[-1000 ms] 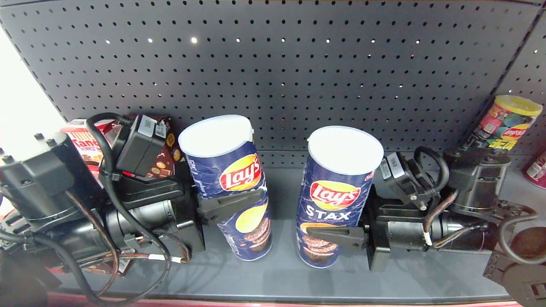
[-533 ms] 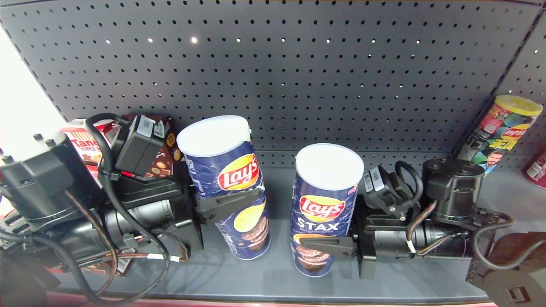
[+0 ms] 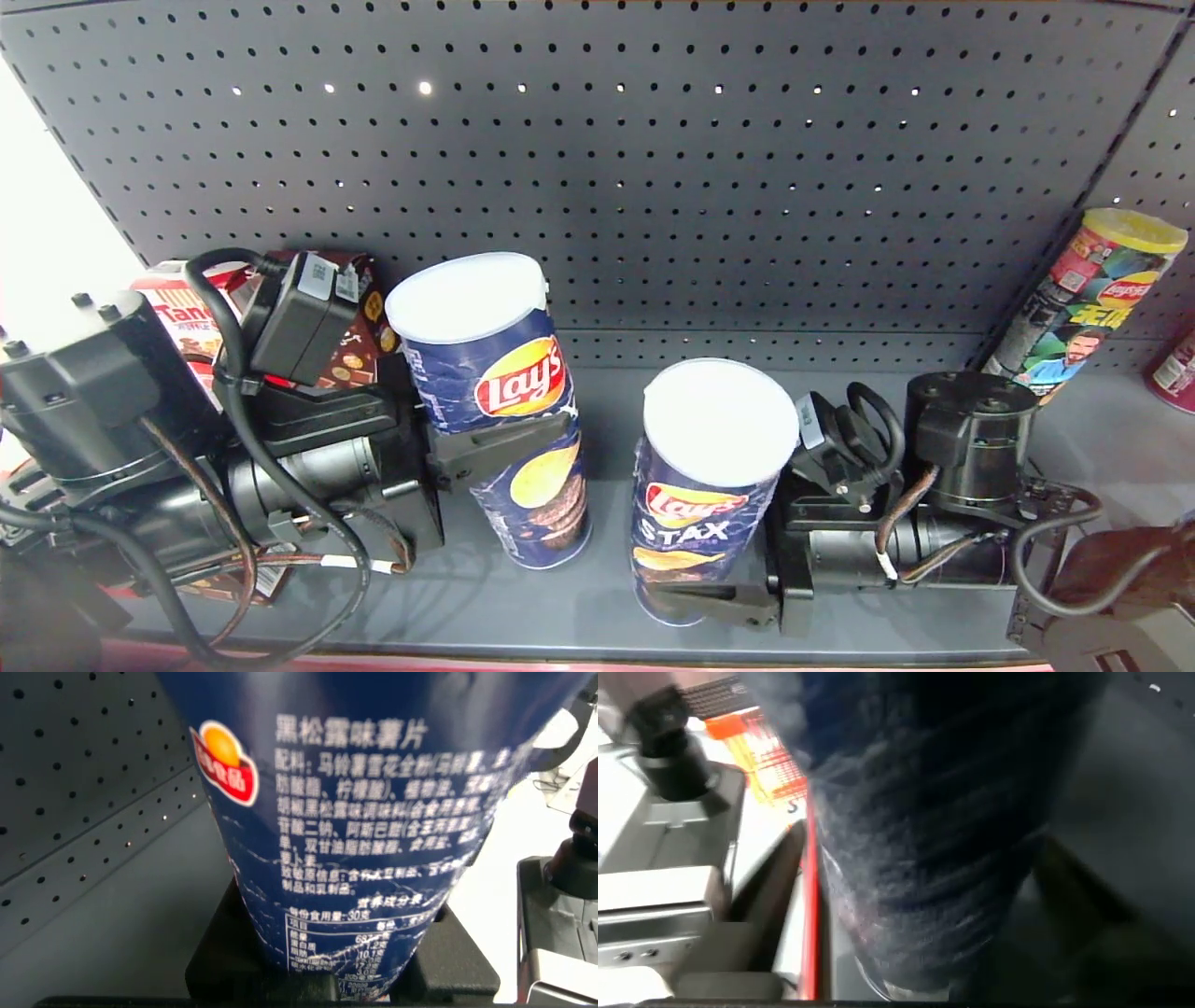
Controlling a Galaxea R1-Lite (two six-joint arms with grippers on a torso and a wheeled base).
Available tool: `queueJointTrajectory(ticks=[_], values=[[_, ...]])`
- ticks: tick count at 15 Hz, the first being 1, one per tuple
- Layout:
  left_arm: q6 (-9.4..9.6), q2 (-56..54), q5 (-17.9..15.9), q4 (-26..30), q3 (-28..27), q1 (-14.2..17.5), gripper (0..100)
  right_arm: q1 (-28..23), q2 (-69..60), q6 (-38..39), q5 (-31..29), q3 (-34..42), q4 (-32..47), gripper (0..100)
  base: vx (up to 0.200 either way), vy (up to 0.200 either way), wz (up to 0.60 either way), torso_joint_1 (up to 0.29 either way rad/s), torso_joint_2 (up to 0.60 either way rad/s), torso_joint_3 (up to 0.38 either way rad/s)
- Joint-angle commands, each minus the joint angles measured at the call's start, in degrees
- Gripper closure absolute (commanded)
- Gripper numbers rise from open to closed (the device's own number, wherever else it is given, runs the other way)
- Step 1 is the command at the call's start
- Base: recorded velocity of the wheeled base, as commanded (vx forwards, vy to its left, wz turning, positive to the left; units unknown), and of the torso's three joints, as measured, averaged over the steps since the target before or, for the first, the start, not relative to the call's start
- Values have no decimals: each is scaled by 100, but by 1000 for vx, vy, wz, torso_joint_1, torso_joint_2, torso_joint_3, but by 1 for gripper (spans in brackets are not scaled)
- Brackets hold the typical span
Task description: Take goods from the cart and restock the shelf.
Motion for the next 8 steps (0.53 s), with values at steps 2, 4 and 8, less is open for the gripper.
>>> queueJointTrajectory(ticks=[2, 4, 8], values=[[2, 7, -9, -2, 4, 0, 100, 6, -279, -1, -236, 37, 7, 0, 0, 0, 0, 0, 0, 0], [2, 7, -9, -2, -4, -8, 100, -29, -701, -1, -359, 204, 16, 0, 0, 0, 0, 0, 0, 0], [11, 7, -9, -2, -4, -8, 100, -56, -2072, 61, -878, 977, 104, 0, 0, 0, 0, 0, 0, 0]])
